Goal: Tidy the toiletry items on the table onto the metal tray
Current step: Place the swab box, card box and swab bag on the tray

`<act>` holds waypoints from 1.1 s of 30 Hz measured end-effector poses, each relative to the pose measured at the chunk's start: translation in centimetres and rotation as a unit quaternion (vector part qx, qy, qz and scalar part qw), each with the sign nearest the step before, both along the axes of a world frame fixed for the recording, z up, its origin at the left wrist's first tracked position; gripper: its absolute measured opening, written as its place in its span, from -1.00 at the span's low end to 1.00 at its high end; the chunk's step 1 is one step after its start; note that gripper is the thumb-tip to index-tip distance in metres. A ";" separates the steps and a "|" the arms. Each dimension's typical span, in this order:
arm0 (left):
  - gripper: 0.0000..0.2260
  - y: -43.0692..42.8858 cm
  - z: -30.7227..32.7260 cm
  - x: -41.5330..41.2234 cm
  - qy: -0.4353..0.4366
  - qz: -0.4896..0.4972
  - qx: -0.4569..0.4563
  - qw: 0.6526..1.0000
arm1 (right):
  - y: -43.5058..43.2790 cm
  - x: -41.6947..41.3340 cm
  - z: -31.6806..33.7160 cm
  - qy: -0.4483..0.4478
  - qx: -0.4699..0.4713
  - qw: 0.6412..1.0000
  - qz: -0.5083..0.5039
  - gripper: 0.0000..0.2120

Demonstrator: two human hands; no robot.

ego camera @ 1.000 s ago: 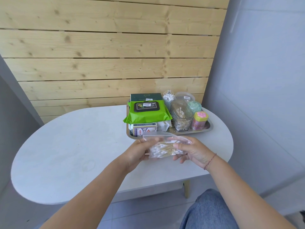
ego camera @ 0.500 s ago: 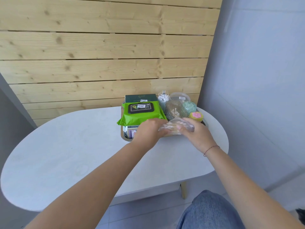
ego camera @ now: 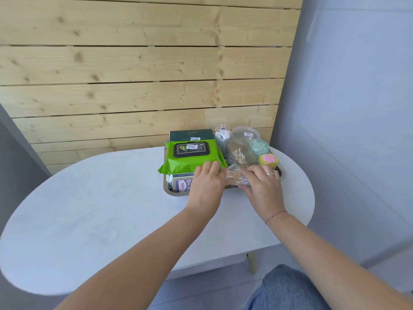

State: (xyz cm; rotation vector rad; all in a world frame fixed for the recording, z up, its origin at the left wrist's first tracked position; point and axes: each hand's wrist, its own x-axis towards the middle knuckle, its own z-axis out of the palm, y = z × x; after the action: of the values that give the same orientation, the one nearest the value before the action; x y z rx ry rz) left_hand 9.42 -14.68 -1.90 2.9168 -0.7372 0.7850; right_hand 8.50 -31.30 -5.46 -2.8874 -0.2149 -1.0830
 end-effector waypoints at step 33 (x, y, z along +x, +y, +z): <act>-0.79 -1.4 -0.4 -0.6 0.085 0.063 0.063 0.992 | 1.0 0.8 -0.2 0.048 -0.051 0.997 0.026 -0.75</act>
State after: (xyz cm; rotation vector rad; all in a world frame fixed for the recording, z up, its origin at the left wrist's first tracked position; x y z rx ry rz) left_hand 8.84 -16.12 -2.33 3.1198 -0.6161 0.5043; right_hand 9.26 -30.34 -5.65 -2.9958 -0.3469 -0.9496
